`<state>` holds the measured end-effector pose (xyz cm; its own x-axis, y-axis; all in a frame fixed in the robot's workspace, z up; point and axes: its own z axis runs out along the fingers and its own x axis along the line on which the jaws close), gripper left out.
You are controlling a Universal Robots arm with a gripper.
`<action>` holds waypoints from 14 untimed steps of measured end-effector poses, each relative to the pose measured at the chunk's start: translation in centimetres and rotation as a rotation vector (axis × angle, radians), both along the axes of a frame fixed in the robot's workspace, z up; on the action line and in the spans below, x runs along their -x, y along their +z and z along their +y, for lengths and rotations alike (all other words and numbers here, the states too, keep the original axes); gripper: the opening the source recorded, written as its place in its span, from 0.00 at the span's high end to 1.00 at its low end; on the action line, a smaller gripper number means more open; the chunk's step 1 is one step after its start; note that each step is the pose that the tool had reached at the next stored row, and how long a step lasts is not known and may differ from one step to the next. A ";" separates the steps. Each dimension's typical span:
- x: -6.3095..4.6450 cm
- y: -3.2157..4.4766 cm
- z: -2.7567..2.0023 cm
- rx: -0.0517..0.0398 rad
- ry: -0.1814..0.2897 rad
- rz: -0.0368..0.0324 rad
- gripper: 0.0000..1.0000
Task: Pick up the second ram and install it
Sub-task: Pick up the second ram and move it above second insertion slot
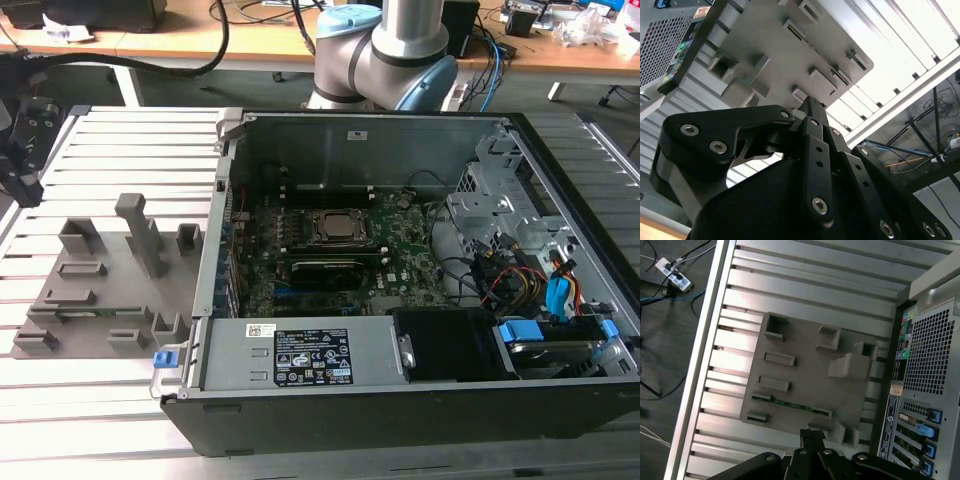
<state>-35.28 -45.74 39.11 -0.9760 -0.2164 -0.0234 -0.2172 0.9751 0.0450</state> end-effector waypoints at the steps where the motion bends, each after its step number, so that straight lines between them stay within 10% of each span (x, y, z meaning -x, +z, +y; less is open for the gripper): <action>1: 0.0 0.00 0.00 0.0000 0.012 0.0000 0.89; 14: 0.0 0.00 0.00 0.0000 0.200 0.0000 0.89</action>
